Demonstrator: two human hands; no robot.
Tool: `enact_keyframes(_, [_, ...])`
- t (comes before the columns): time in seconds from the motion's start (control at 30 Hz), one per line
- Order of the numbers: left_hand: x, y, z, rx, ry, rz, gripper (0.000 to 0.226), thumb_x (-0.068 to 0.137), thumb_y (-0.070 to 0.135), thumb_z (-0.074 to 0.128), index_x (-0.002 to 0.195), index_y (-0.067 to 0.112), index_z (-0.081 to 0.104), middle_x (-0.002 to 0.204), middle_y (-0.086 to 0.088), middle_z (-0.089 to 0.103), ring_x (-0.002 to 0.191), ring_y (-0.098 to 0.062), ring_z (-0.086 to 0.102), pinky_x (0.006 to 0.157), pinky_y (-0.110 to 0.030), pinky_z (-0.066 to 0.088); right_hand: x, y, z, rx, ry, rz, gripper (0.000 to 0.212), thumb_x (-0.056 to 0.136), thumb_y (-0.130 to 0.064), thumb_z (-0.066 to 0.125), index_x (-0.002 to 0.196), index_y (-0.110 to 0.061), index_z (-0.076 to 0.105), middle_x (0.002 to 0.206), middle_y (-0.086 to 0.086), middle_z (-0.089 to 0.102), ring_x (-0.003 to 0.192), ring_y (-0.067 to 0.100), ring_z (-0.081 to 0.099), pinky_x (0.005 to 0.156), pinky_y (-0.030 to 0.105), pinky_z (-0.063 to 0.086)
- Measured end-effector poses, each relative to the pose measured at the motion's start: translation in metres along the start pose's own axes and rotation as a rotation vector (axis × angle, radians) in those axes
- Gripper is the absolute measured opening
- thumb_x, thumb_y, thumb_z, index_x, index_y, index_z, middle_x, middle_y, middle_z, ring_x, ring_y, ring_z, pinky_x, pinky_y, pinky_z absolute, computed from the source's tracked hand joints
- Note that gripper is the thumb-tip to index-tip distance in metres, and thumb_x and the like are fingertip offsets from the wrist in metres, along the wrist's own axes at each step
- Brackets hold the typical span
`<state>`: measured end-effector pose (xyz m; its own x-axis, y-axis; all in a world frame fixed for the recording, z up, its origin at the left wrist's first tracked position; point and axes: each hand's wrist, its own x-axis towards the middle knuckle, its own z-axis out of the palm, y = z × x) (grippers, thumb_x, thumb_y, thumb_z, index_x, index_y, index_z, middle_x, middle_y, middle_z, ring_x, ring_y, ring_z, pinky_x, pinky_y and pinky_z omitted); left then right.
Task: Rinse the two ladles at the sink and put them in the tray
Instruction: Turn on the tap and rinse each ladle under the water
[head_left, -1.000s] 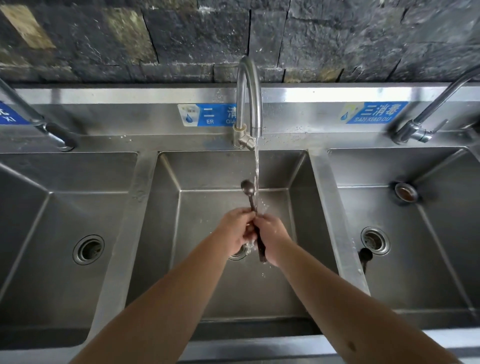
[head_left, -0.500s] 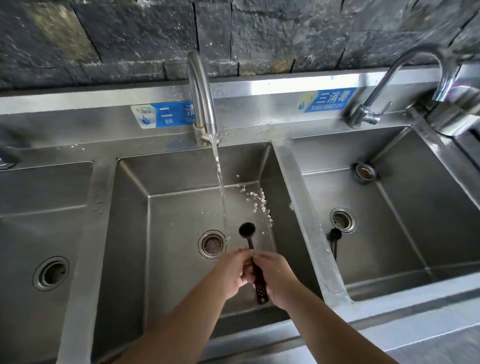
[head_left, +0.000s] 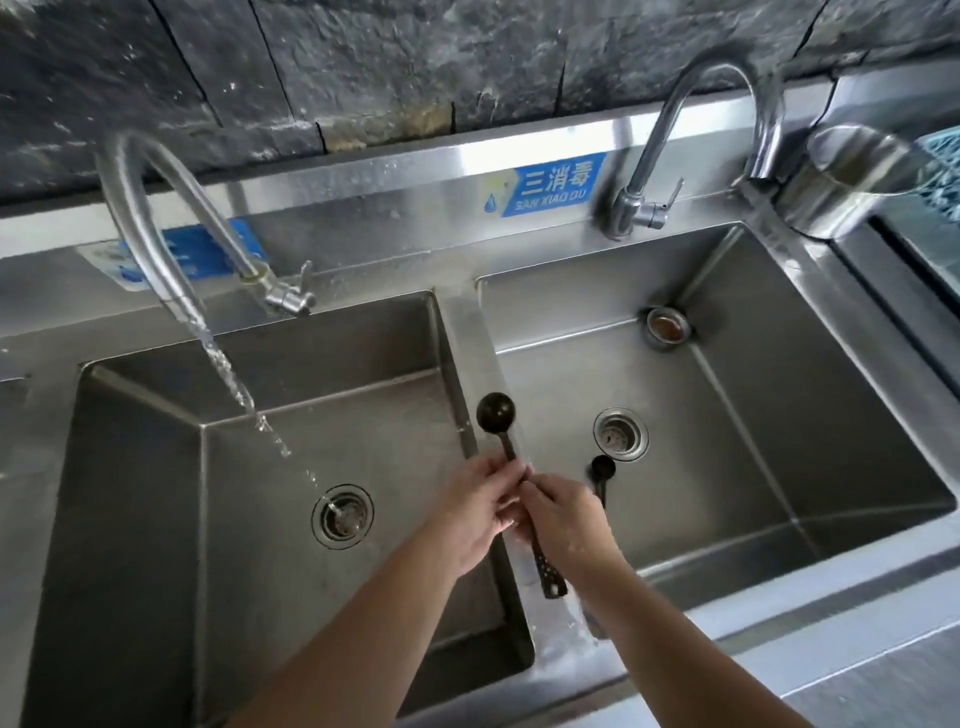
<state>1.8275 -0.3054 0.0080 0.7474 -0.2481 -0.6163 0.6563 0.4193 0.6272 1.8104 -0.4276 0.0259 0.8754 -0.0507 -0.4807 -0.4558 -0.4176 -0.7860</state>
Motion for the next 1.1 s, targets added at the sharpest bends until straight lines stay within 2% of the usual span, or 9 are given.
enact_keyframes(0.07, [0.022, -0.004, 0.024, 0.114, 0.047, 0.044, 0.015, 0.091, 0.009, 0.060, 0.076, 0.009, 0.062, 0.059, 0.000, 0.061, 0.049, -0.011, 0.054, 0.048, -0.024, 0.042, 0.013, 0.008, -0.023, 0.053, -0.022, 0.029, 0.031, 0.094, -0.020, 0.054, 0.071, -0.025, 0.073, 0.059, -0.003, 0.073, 0.052, 0.008, 0.066, 0.054, 0.029, 0.055])
enact_keyframes(0.23, [0.093, -0.028, 0.075, 0.357, 0.224, 0.112, 0.008, 0.089, 0.011, 0.067, 0.083, 0.016, 0.069, 0.077, -0.004, 0.070, 0.066, -0.016, 0.063, 0.060, -0.027, 0.050, 0.064, 0.042, -0.081, -0.044, 0.045, 0.120, 0.029, 0.087, -0.028, 0.059, 0.066, -0.039, 0.074, 0.047, -0.017, 0.063, 0.042, -0.003, 0.050, 0.044, 0.014, 0.035])
enact_keyframes(0.37, [0.148, -0.067, 0.096, 0.431, 0.339, 0.028, 0.011, 0.090, 0.012, 0.063, 0.085, 0.017, 0.071, 0.073, -0.008, 0.069, 0.058, -0.014, 0.062, 0.054, -0.023, 0.048, 0.117, 0.080, -0.104, -0.177, -0.003, 0.213, 0.027, 0.082, -0.022, 0.063, 0.057, -0.031, 0.068, 0.052, -0.011, 0.064, 0.056, 0.008, 0.061, 0.047, 0.021, 0.041])
enact_keyframes(0.47, [0.181, -0.097, 0.096, 0.479, 0.506, -0.074, 0.013, 0.091, 0.016, 0.060, 0.097, 0.017, 0.071, 0.083, -0.006, 0.072, 0.070, -0.018, 0.068, 0.059, -0.025, 0.055, 0.153, 0.111, -0.100, -0.249, -0.107, 0.278, 0.022, 0.079, -0.020, 0.062, 0.058, -0.018, 0.069, 0.056, -0.002, 0.064, 0.059, 0.017, 0.060, 0.055, 0.027, 0.047])
enact_keyframes(0.57, [0.208, -0.124, 0.086, 0.435, 0.667, -0.129, 0.016, 0.090, 0.007, 0.057, 0.097, 0.014, 0.070, 0.073, -0.002, 0.070, 0.058, -0.015, 0.064, 0.041, -0.018, 0.049, 0.185, 0.144, -0.088, -0.215, -0.234, 0.338, 0.026, 0.077, -0.012, 0.063, 0.052, -0.013, 0.065, 0.052, 0.004, 0.059, 0.057, 0.023, 0.057, 0.060, 0.038, 0.047])
enact_keyframes(0.73, [0.241, -0.162, 0.062, 0.471, 0.799, -0.228, 0.019, 0.085, 0.007, 0.062, 0.096, 0.014, 0.075, 0.078, 0.000, 0.072, 0.076, -0.020, 0.069, 0.072, -0.032, 0.057, 0.220, 0.185, -0.064, -0.313, -0.347, 0.332, 0.037, 0.080, -0.011, 0.066, 0.044, -0.018, 0.060, 0.036, -0.007, 0.051, 0.051, 0.017, 0.051, 0.056, 0.025, 0.040])
enact_keyframes(0.9, [0.259, -0.187, 0.046, 0.573, 0.823, -0.306, 0.017, 0.084, 0.008, 0.066, 0.092, 0.017, 0.077, 0.092, -0.004, 0.076, 0.088, -0.023, 0.069, 0.086, -0.035, 0.056, 0.228, 0.205, -0.048, -0.425, -0.323, 0.379, 0.025, 0.091, -0.024, 0.058, 0.096, -0.010, 0.079, 0.096, 0.013, 0.076, 0.093, 0.029, 0.068, 0.066, 0.026, 0.044])
enact_keyframes(1.0, [0.259, -0.191, 0.042, 0.644, 0.817, -0.332, 0.017, 0.084, 0.010, 0.066, 0.094, 0.019, 0.077, 0.095, -0.003, 0.076, 0.090, -0.022, 0.068, 0.088, -0.035, 0.055, 0.228, 0.216, -0.038, -0.432, -0.283, 0.432, 0.026, 0.092, -0.024, 0.058, 0.101, -0.009, 0.078, 0.105, 0.015, 0.075, 0.102, 0.032, 0.067, 0.077, 0.029, 0.050])
enact_keyframes(1.1, [0.261, -0.190, 0.038, 0.730, 0.796, -0.337, 0.017, 0.085, 0.011, 0.067, 0.096, 0.017, 0.077, 0.100, -0.004, 0.076, 0.094, -0.022, 0.067, 0.086, -0.031, 0.053, 0.229, 0.222, -0.033, -0.421, -0.248, 0.475, 0.025, 0.091, -0.020, 0.058, 0.099, -0.007, 0.077, 0.104, 0.017, 0.073, 0.100, 0.034, 0.067, 0.070, 0.028, 0.046])
